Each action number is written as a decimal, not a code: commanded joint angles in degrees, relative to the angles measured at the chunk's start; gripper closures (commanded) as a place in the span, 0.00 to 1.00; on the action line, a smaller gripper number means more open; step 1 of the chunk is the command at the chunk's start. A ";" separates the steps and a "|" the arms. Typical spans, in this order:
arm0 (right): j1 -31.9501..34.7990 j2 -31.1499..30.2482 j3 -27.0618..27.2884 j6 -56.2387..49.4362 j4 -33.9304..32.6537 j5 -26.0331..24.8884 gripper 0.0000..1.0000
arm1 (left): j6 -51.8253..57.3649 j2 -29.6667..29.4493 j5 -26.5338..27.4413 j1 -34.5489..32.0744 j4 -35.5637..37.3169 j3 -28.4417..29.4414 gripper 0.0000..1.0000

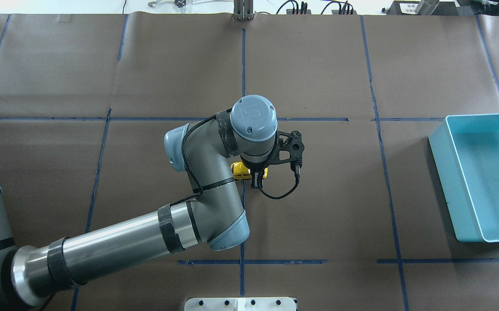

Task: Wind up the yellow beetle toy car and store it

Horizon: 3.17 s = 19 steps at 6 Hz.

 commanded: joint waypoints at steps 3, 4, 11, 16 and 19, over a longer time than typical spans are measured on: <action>0.00 0.09 0.14 0.00 0.26 0.53 0.00 | 0.13 0.98 -0.07 -0.01 -1.12 0.23 1.00; 0.00 0.09 0.14 -0.09 0.26 0.53 0.00 | 0.13 1.33 -0.07 -0.01 -1.30 0.23 1.00; 0.00 0.09 0.14 -0.09 0.26 0.53 0.00 | 0.21 6.07 -0.07 -0.01 -2.70 -2.40 1.00; 0.00 0.09 0.14 -0.09 0.26 0.53 0.00 | 0.39 8.01 -0.07 -0.01 -2.70 -4.43 1.00; 0.00 0.17 0.14 -0.09 0.26 0.62 0.00 | 0.21 8.01 -0.51 -0.44 -2.62 -5.21 0.00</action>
